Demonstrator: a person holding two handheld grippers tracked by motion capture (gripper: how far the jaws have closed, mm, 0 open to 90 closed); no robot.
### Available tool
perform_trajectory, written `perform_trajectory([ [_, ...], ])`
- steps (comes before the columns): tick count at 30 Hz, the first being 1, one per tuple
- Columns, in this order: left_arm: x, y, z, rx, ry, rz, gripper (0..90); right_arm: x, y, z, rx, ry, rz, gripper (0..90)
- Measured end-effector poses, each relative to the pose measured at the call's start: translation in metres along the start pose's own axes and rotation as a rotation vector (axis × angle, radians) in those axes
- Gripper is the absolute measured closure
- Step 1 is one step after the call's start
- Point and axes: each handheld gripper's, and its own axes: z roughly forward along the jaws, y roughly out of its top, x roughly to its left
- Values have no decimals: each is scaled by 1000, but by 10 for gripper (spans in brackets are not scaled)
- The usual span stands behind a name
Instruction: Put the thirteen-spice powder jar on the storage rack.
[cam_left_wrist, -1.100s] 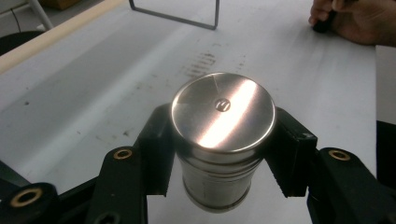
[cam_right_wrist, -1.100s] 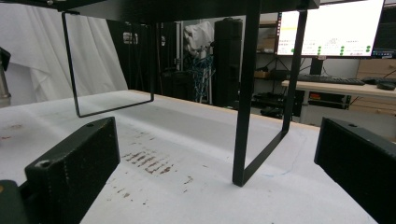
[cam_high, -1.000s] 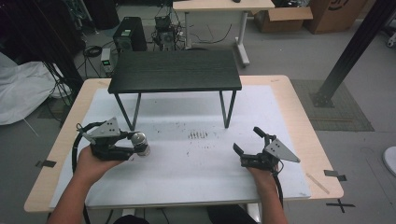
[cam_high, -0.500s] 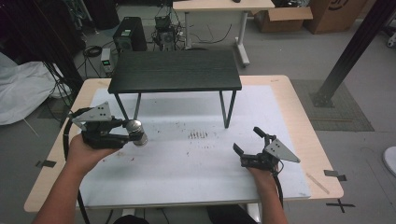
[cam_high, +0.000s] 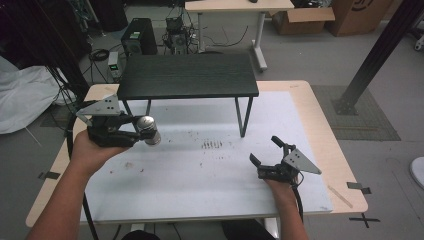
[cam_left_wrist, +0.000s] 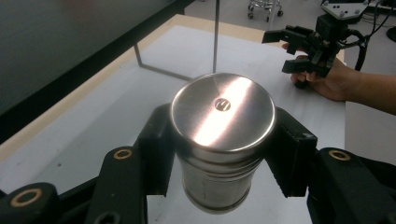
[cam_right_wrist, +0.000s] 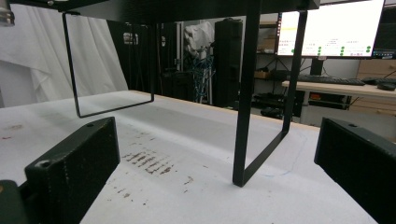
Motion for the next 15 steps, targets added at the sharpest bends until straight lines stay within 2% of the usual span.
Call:
perform_trajectory([
  [15,9,25,-3,-14,2,9,488,0,0,0,1,0,-1,0],
])
